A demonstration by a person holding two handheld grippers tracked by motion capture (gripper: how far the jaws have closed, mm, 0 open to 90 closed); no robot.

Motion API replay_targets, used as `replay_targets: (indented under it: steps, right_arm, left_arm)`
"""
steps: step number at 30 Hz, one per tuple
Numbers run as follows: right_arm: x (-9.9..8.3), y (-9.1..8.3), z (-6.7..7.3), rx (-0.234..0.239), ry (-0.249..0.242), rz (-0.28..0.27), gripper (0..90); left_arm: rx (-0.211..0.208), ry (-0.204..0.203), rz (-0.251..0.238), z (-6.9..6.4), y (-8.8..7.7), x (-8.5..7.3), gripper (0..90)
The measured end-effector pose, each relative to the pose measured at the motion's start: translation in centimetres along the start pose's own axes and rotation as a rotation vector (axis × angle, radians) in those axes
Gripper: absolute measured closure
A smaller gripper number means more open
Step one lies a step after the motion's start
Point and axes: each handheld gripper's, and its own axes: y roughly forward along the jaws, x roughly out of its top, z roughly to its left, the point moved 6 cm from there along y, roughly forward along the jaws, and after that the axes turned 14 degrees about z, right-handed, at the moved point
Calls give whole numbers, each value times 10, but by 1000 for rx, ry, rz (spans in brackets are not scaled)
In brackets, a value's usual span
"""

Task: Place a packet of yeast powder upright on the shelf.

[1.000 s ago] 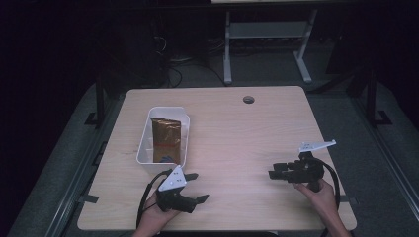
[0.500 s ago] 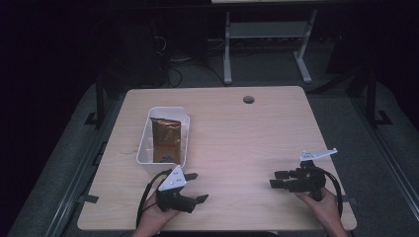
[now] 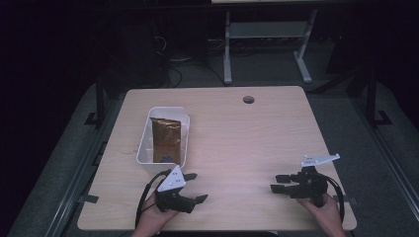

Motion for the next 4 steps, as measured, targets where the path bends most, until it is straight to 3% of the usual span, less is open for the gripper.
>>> replay_targets:
  steps: [4]
  right_arm:
    - [1,4,2,-7,-8,14,421]
  left_arm:
    - [1,6,2,0,0,0,228]
